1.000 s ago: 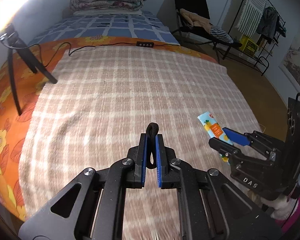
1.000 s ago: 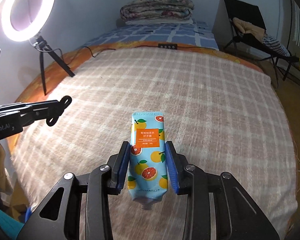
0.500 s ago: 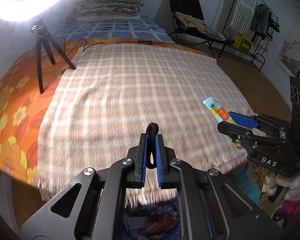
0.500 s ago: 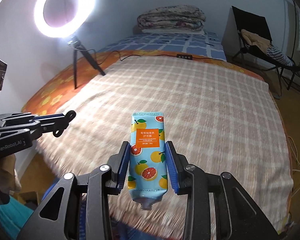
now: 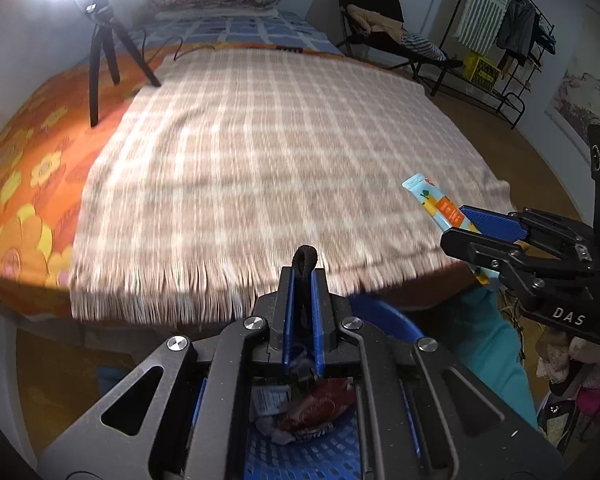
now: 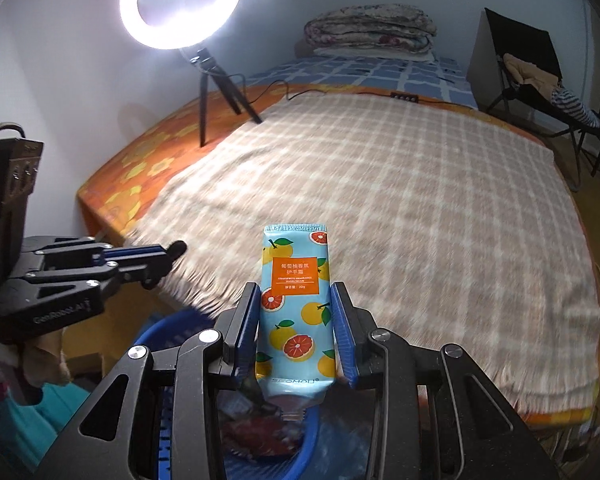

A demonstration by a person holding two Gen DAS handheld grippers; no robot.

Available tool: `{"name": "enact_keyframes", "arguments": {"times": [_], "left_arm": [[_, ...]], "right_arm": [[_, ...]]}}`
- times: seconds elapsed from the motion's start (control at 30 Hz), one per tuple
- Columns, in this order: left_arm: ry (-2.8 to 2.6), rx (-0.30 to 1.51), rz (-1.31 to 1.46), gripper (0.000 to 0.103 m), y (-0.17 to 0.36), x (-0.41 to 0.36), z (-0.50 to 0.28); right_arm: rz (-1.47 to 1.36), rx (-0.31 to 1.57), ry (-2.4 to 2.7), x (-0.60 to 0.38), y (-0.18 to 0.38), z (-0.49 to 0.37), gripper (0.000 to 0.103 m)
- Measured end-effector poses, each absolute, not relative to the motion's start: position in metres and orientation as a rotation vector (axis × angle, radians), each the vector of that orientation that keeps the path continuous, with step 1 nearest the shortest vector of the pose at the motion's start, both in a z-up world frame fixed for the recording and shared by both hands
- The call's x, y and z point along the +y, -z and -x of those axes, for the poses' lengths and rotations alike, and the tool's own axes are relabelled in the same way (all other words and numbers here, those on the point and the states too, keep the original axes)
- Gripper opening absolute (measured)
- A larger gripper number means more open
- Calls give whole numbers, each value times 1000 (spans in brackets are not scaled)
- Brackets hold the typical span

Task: Collect trash
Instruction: 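Carry hair tie and tube over the blue basket and open both tools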

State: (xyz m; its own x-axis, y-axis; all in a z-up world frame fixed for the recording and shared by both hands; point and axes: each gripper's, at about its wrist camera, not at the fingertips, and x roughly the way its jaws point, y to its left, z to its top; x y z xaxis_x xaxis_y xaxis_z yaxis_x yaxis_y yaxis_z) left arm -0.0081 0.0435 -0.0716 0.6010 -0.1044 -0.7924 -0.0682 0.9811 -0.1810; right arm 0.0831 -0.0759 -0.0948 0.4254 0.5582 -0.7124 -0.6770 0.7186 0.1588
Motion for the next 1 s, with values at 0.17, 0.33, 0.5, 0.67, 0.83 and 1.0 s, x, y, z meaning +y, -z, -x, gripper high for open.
{"name": "enact_keyframes", "arguments": {"times": [0.17,0.33,0.5,0.67,0.83,1.0], "left_arm": [[24,959,201,6,86,41,21],[30,997,192,6,101,34,32],[29,1024,169,6,114,28,41],[19,1055,182,6,126,29,48],[10,1078,188,27,134,31,50],[5,1081,178,36,138,28,53]], "right_arm": [[177,842,-793,-73,102,-64,34],[193,863,-805,-70,113,-47,34],[191,898,-807,-71,126,-38,34],[187,932,-808,-72,137,-31,34],[190,964,-821,-70,147,-24,34],[194,983,-820,-68,156,-19,34]]}}
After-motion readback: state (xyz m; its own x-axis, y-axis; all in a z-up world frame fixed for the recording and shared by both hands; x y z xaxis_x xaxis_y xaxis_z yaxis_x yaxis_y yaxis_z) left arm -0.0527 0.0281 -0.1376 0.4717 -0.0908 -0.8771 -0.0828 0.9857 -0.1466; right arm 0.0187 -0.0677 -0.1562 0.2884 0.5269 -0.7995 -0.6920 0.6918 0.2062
